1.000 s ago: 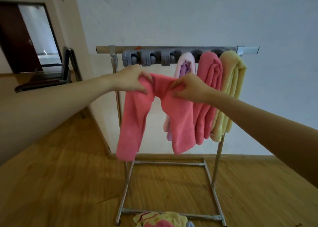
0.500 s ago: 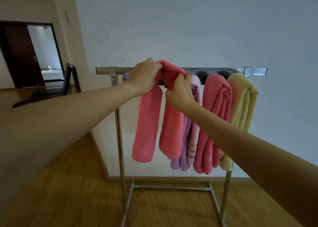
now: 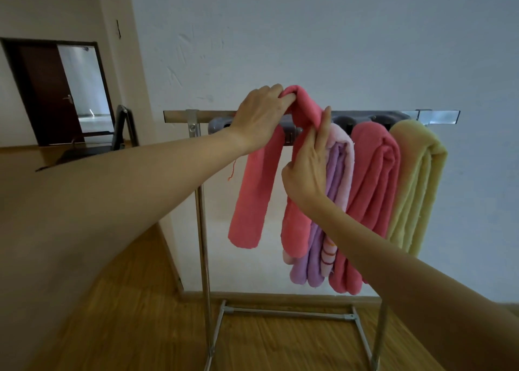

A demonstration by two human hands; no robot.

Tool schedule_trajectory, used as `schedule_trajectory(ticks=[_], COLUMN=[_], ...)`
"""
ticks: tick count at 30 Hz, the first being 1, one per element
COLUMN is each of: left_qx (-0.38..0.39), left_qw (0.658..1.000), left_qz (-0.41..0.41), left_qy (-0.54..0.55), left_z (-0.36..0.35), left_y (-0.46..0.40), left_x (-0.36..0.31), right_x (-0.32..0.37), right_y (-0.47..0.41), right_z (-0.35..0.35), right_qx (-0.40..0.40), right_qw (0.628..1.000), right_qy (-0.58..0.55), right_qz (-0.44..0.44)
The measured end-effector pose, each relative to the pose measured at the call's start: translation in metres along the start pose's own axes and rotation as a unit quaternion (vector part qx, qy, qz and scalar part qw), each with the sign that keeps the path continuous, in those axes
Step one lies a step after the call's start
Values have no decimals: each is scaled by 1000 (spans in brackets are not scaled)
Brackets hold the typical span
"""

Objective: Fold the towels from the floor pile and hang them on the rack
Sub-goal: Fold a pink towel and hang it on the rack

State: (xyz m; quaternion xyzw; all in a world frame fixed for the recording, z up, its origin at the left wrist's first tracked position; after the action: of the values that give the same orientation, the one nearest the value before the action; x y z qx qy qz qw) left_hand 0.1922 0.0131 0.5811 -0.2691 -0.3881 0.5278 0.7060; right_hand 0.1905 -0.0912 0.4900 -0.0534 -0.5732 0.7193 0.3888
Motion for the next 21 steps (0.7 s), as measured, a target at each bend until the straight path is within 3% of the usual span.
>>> schedule_trajectory(ticks=[9, 16, 21], left_qx=[26, 2, 17], left_qw=[999, 995, 992], left_qz=[-16, 22, 19], left_qy=[33, 98, 122], left_z=[-29, -52, -63], left_y=[25, 67, 92], left_x=[6, -6, -13], right_x=[-29, -43, -57], right_y=[20, 46, 45], right_z=[-18, -14, -18], right_qx=[61, 37, 51], right_qw=[994, 990, 990], right_qy=[70, -58, -74], right_qz=[51, 127, 111])
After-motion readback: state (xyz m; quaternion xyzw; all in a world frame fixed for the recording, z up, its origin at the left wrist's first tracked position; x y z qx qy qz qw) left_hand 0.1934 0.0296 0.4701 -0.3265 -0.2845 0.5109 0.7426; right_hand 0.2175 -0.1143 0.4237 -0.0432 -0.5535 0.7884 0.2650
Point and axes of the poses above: each hand's wrist, its own y-axis away from the middle knuckle, its own z-axis out of the back of the hand, x = y × z, the point moved 2 cm from there along -y, towards the middle knuckle, and after that the axes turned 6 degrees about z, right-handed, at the moved point
